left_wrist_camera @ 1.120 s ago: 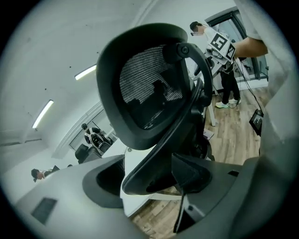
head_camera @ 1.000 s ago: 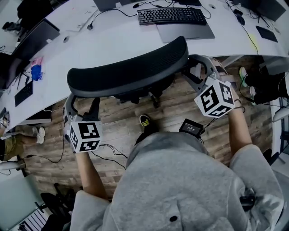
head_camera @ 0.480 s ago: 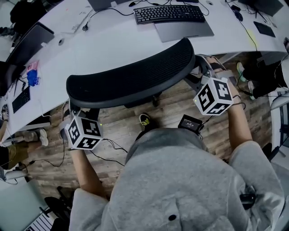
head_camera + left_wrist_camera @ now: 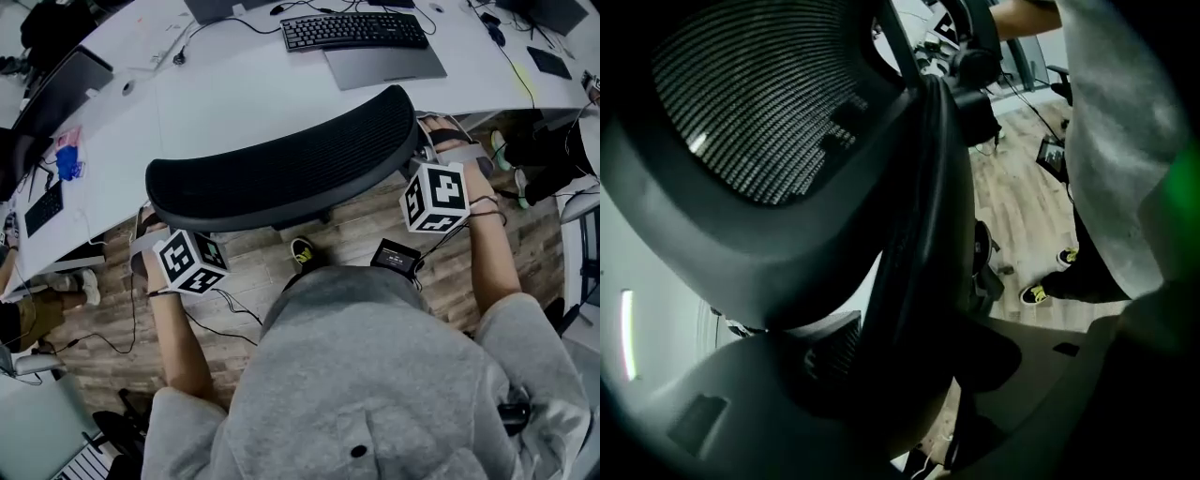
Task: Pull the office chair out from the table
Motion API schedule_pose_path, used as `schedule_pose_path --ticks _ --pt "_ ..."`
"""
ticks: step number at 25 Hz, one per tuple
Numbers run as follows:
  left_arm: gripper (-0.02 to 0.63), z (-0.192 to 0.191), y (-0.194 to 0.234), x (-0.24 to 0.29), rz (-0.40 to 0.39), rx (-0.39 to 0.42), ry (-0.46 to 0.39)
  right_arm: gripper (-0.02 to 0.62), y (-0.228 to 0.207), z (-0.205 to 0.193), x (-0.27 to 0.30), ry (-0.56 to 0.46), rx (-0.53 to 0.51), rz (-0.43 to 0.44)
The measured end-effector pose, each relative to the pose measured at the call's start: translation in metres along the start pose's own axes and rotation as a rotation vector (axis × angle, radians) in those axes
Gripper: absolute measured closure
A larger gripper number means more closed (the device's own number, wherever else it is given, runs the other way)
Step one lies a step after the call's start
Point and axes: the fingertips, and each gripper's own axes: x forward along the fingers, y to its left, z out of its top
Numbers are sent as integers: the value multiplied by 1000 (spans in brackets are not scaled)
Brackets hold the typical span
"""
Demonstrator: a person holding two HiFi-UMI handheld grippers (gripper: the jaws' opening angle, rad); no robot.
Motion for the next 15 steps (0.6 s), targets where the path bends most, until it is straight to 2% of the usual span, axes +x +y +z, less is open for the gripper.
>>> schedule_pose_path --ticks 1,3,5,6,15 --pt "345 0 1 2 13 10 4 370 1 -1 5 10 -12 4" --pt "413 1 5 2 30 17 -3 371 3 1 15 16 -34 14" --pt "431 2 5 2 23 27 -12 373 3 3 23 18 -46 2" --pt "440 2 5 2 16 34 -16 408 1 3 25 15 -44 -9" --pt "477 -2 2 2 -18 77 -16 417 1 7 24 7 -31 -35"
